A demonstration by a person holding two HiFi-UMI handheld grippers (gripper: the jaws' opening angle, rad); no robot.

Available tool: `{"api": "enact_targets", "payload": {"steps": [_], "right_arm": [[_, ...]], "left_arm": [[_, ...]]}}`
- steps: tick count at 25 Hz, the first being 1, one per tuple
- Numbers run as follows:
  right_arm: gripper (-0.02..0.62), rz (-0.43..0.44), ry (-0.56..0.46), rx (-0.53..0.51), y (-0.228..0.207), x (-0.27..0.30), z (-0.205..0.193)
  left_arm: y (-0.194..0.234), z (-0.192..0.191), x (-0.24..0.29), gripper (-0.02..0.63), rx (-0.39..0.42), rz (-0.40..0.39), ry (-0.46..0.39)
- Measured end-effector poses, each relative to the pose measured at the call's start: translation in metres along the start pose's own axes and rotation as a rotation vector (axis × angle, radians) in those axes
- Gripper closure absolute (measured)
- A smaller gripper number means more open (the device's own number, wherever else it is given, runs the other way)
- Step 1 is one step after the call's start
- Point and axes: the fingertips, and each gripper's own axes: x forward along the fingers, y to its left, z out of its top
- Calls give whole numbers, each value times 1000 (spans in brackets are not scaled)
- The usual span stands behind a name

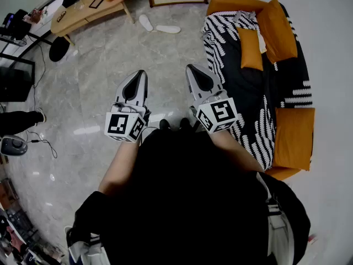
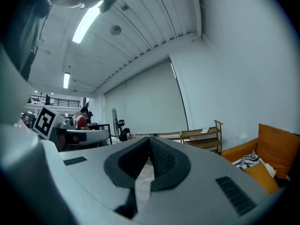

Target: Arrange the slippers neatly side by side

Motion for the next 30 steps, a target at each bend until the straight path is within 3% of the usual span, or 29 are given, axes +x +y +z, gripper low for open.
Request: {"api": "enact_targets", "payload": {"steps": [6,12,22,30], "right_arm": [[563,12,0,-6,-13,-5,0],[563,-6,-62,4,-38,-17,17],[563,-41,-45,-15,-87,-49,11],[563,-49,-23,8,-109,-51,0]], "left_arm": [[-4,10,7,589,-20,2,-37],[-6,14,7,591,-61,10,-83],[-34,3,22,591,-4,49,-64],[-48,-7,38,589,14,-7,-46]]}}
